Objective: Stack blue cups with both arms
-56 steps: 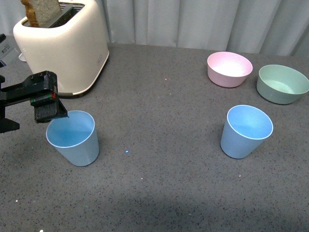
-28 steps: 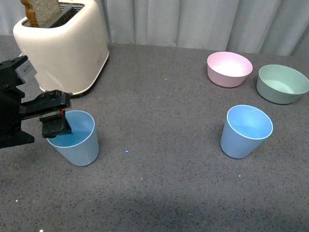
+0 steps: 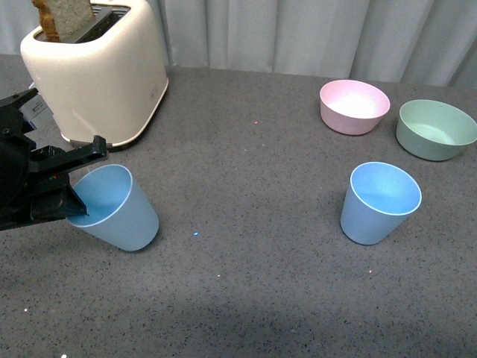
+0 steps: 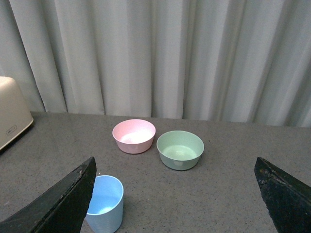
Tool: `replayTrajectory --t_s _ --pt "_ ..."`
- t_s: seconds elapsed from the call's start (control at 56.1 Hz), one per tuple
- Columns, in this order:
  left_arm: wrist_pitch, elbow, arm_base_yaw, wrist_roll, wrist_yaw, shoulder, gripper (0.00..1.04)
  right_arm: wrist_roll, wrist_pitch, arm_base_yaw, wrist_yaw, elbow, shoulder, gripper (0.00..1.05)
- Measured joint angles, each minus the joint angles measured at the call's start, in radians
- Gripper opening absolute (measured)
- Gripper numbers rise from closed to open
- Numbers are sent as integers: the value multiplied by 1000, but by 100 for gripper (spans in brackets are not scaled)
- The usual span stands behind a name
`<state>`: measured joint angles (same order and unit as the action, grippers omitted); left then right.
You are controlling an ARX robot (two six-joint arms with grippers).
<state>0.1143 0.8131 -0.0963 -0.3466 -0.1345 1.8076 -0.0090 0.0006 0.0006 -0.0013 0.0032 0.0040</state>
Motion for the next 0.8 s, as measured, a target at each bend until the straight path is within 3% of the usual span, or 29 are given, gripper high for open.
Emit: replayTrajectory --t_s 0.232,0.41,0.624,0.803 --pt "20 11 -30 3 21 -32 4 0 0 0 0 0 0 95" --pt "28 70 -133 23 100 -18 4 0 0 0 0 0 0 95" --pt "46 173 -265 -21 124 71 4 0 0 0 0 0 0 95" --pt "72 231 -317 -45 126 126 4 0 0 0 0 0 0 95"
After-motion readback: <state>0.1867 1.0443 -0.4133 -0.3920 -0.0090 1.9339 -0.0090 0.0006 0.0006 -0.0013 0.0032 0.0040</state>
